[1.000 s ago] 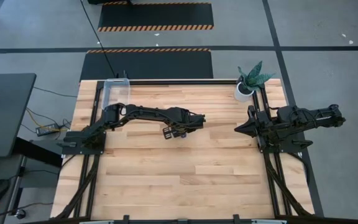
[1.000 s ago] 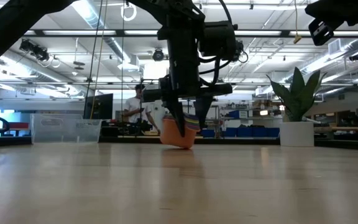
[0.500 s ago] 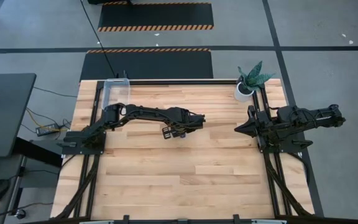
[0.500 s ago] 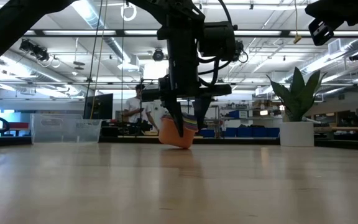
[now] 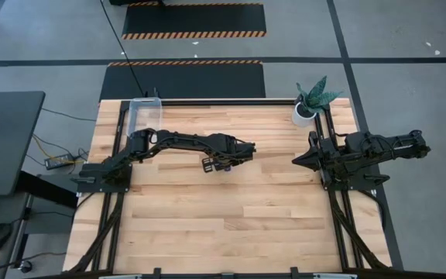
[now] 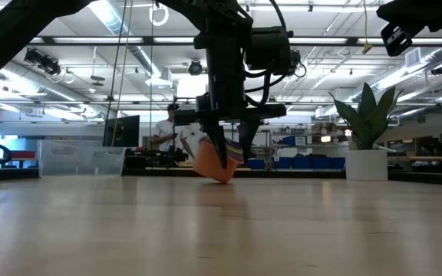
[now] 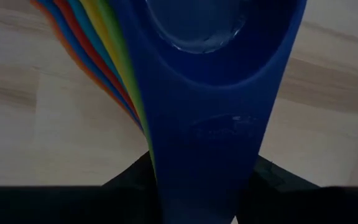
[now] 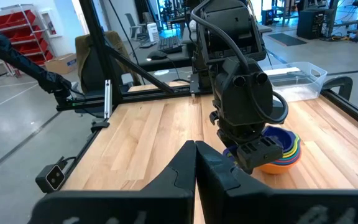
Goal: Nest measuring cups in basket
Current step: Put the measuring cups into the transparent bin
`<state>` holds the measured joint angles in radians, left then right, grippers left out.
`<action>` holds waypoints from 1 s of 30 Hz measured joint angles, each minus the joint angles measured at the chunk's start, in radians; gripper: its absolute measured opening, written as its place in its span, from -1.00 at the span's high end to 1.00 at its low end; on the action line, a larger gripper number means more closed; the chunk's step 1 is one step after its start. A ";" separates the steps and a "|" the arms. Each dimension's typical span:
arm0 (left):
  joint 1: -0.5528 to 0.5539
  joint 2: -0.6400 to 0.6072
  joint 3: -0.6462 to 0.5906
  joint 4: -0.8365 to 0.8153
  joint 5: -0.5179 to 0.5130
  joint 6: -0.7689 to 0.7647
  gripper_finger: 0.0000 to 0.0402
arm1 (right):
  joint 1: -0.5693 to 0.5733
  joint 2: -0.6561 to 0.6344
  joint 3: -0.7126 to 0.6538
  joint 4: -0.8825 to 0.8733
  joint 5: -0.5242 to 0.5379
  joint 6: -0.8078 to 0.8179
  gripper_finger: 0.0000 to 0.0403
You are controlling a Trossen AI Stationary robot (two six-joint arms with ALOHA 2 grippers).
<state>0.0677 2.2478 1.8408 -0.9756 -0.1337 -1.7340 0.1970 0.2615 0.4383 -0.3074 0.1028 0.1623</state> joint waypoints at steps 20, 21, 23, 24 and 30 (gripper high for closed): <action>0.000 0.000 0.000 0.004 0.000 0.093 0.48 | 0.000 0.000 0.000 0.000 0.000 0.000 0.92; 0.000 0.000 0.000 0.006 0.000 0.097 0.53 | 0.000 0.000 0.000 0.000 0.000 0.000 0.92; 0.000 0.000 0.000 0.013 0.000 0.097 0.64 | 0.000 0.000 0.000 0.000 0.000 0.000 0.92; 0.001 0.000 0.000 0.017 0.001 0.097 0.69 | 0.000 0.000 0.000 0.000 0.000 0.000 0.92; 0.002 0.000 0.000 0.026 0.001 0.098 0.78 | 0.000 0.000 0.000 0.000 0.000 0.000 0.92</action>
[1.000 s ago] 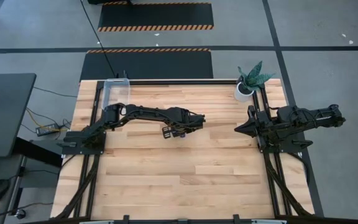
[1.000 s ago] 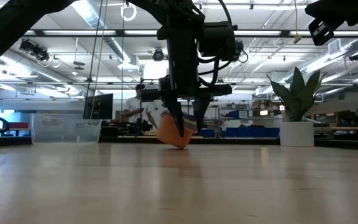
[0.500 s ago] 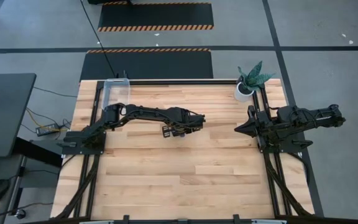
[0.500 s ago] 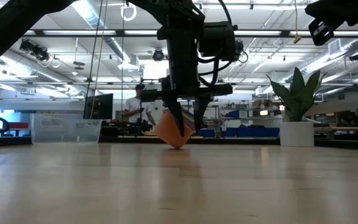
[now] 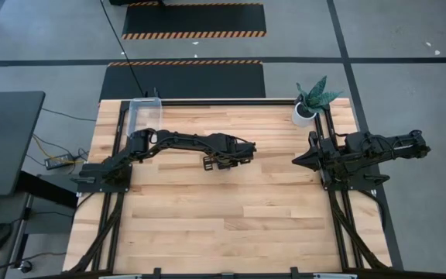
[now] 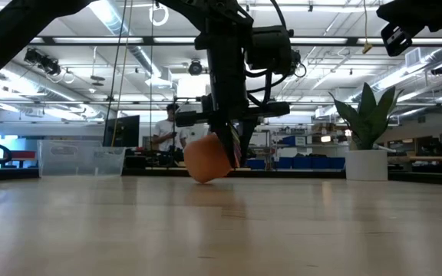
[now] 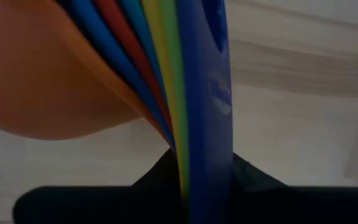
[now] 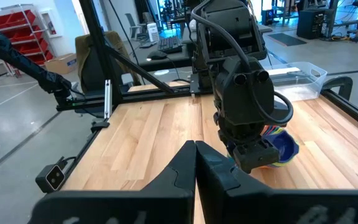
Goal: Nest measuring cups in basket
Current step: Put the measuring cups into the transparent bin
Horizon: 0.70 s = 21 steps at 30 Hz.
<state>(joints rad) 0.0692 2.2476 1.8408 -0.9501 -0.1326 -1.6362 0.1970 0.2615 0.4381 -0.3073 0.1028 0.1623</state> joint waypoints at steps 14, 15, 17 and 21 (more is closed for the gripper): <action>0.002 0.000 0.000 0.000 -0.001 0.040 0.77 | 0.000 0.000 0.000 0.000 0.000 0.000 0.92; 0.002 0.000 0.000 0.000 -0.001 0.048 0.77 | 0.000 0.000 0.000 0.000 0.000 0.000 0.92; 0.002 0.000 0.000 -0.001 -0.001 0.070 0.77 | 0.000 0.000 0.000 0.000 0.000 0.000 0.92; 0.005 0.000 0.000 0.000 -0.001 0.087 0.77 | 0.000 0.000 0.000 0.000 0.000 0.000 0.92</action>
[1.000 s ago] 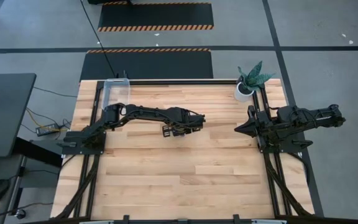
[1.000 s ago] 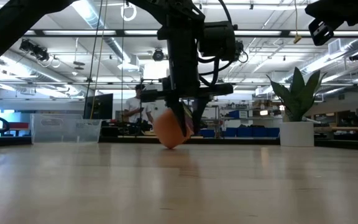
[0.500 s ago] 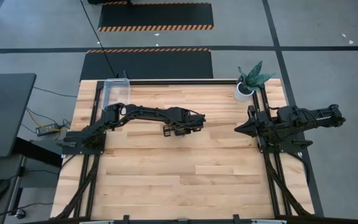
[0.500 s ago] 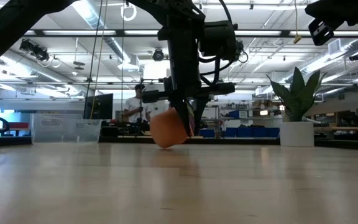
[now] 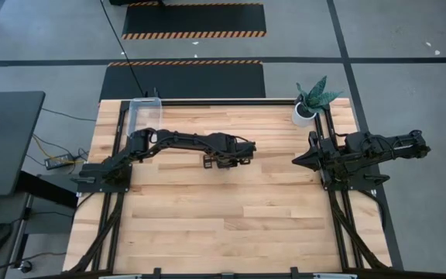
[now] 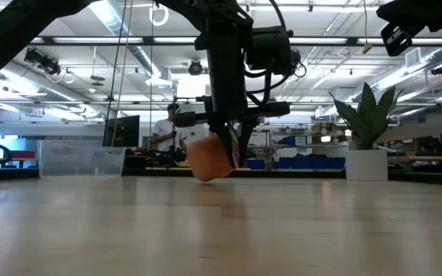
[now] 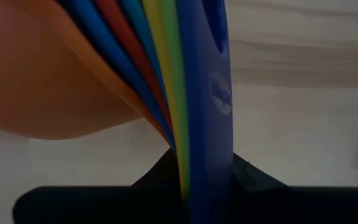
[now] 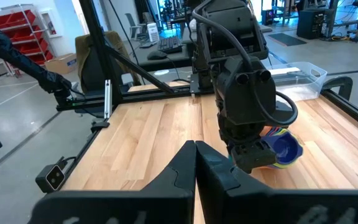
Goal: Nest measuring cups in basket
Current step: Put the measuring cups into the transparent bin
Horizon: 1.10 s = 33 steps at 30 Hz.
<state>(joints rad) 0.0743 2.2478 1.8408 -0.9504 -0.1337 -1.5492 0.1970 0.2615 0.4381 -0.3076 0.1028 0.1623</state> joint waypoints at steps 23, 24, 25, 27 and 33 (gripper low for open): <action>0.034 -0.049 0.047 -0.059 0.078 0.274 0.77 | 0.000 0.000 0.000 0.003 0.000 0.000 0.92; 0.037 -0.054 0.055 -0.057 0.081 0.285 0.77 | 0.000 0.000 0.000 0.004 0.001 0.000 0.92; 0.038 -0.058 0.062 -0.063 0.082 0.304 0.77 | 0.000 0.000 0.000 0.010 0.000 0.000 0.92; 0.044 -0.063 0.085 -0.095 0.084 0.332 0.77 | 0.000 0.000 0.000 0.019 0.000 0.000 0.92; 0.062 -0.083 0.167 -0.176 0.087 0.427 0.77 | 0.000 0.002 0.000 0.043 0.002 0.000 0.92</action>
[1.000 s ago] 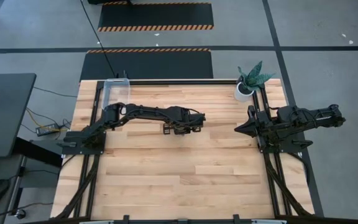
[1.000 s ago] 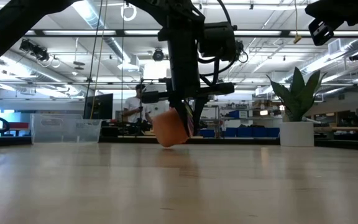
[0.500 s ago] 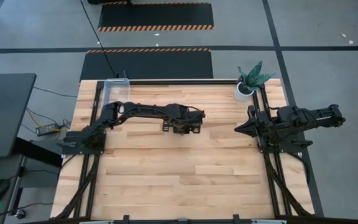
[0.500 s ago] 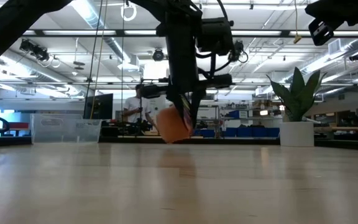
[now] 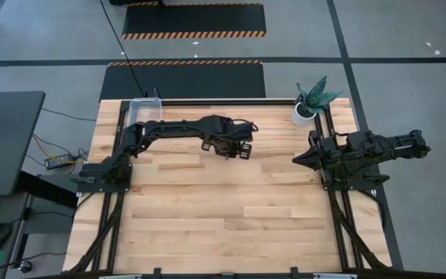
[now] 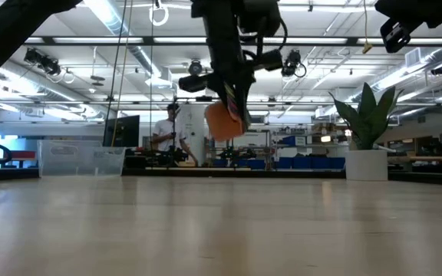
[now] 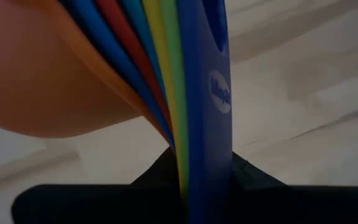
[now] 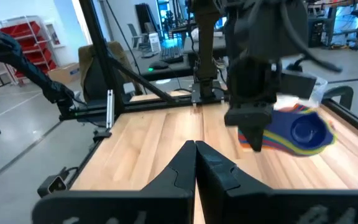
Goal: Nest measuring cups in basket
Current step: Put the measuring cups into the transparent bin
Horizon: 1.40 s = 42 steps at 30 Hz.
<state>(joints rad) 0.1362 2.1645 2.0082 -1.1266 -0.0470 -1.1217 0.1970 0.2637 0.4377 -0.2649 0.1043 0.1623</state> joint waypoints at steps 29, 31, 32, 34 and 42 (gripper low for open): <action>0.126 -0.155 0.323 -0.314 -0.050 0.163 0.77 | -0.001 -0.002 0.000 0.005 -0.003 0.000 0.92; 0.137 -0.185 0.323 -0.325 -0.062 0.165 0.77 | -0.001 -0.002 0.000 0.005 -0.003 0.000 0.92; 0.141 -0.198 0.323 -0.330 -0.071 0.166 0.77 | -0.001 -0.002 0.000 0.008 -0.002 0.000 0.92; 0.153 -0.228 0.323 -0.352 -0.086 0.173 0.77 | -0.001 -0.002 0.000 0.010 -0.002 0.000 0.92; 0.214 -0.336 0.322 -0.444 -0.141 0.200 0.77 | -0.001 -0.002 0.000 0.010 -0.002 0.000 0.92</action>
<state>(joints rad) 0.3499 1.8282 2.3306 -1.5710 -0.1876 -0.9222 0.1959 0.2619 0.4377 -0.2546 0.1020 0.1623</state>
